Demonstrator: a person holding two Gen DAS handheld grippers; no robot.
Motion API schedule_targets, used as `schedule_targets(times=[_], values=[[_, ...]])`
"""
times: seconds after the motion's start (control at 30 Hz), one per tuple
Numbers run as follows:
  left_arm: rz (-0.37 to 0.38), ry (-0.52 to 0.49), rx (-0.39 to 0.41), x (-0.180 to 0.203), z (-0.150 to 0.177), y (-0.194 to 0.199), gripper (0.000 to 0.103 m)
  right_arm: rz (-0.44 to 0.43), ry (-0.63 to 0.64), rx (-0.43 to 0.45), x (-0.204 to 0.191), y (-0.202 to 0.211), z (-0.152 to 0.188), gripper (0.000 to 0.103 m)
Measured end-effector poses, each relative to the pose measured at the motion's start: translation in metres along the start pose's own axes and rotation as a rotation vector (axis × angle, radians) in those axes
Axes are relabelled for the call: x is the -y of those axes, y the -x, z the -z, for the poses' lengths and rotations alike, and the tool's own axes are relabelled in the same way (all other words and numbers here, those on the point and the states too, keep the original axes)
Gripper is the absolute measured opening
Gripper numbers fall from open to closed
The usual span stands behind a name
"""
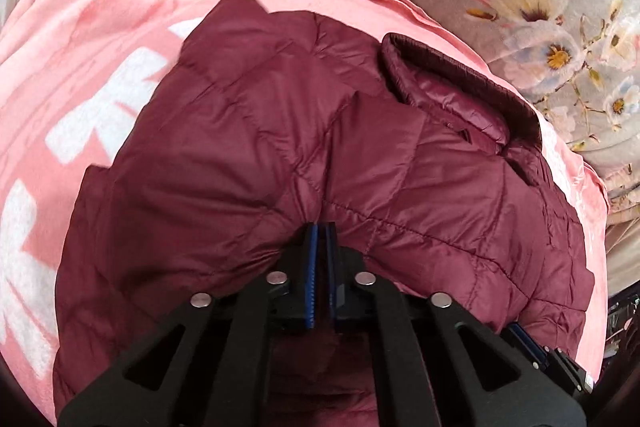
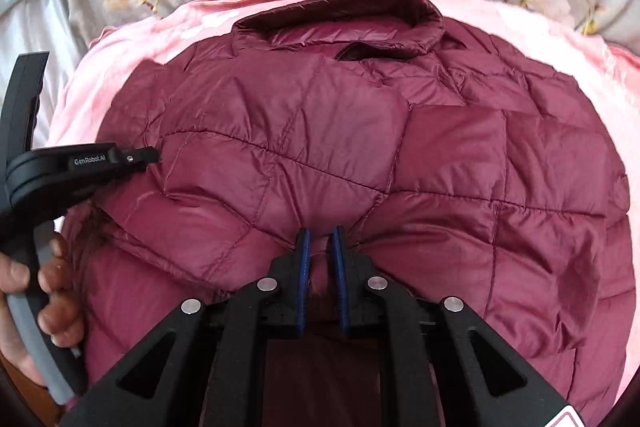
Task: Fold large clothes
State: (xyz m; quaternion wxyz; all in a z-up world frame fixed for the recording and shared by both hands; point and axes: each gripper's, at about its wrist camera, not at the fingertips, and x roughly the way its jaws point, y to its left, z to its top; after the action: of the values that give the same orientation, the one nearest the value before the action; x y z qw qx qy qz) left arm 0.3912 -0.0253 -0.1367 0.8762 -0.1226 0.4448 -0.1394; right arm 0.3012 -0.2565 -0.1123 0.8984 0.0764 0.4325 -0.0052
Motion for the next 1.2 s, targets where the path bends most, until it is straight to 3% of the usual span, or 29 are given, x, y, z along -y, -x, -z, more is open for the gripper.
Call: schedule_targets(times=[0.1, 0.23, 0.37, 0.57, 0.67, 0.77, 0.87, 0.93, 1.03, 1.2], values=[[-0.021, -0.010, 0.011, 0.002, 0.001, 0.001, 0.000, -0.014, -0.046, -0.007, 0.009, 0.005, -0.006, 0.006], [-0.032, 0.014, 0.023, 0.000, 0.002, 0.009, 0.000, 0.011, -0.101, 0.050, 0.030, 0.028, -0.006, 0.006], [-0.033, 0.007, 0.025, -0.001, 0.006, 0.006, 0.000, 0.018, -0.115, 0.010, 0.044, 0.012, 0.002, 0.001], [-0.052, -0.015, 0.027, 0.002, 0.005, 0.006, 0.000, 0.010, -0.108, 0.014, 0.041, 0.015, -0.001, 0.002], [-0.008, 0.041, 0.042, -0.001, -0.003, 0.021, 0.000, 0.008, -0.121, 0.071, 0.047, 0.033, -0.009, 0.011], [0.053, 0.065, 0.090, 0.005, -0.018, 0.042, 0.001, -0.034, -0.157, 0.113, 0.058, 0.046, -0.027, 0.012], [0.114, 0.079, 0.100, 0.020, -0.037, 0.048, 0.021, -0.095, -0.224, 0.144, 0.069, 0.051, -0.052, 0.016], [0.153, 0.107, 0.102, 0.032, -0.049, 0.043, 0.045, -0.120, -0.267, 0.166, 0.072, 0.049, -0.066, 0.028], [0.184, 0.147, 0.078, 0.043, -0.062, 0.024, 0.050, -0.128, -0.343, 0.159, 0.078, 0.037, -0.087, 0.037], [0.247, 0.282, 0.005, 0.038, -0.069, -0.023, 0.049, -0.206, -0.467, 0.137, 0.090, 0.000, -0.107, 0.037]])
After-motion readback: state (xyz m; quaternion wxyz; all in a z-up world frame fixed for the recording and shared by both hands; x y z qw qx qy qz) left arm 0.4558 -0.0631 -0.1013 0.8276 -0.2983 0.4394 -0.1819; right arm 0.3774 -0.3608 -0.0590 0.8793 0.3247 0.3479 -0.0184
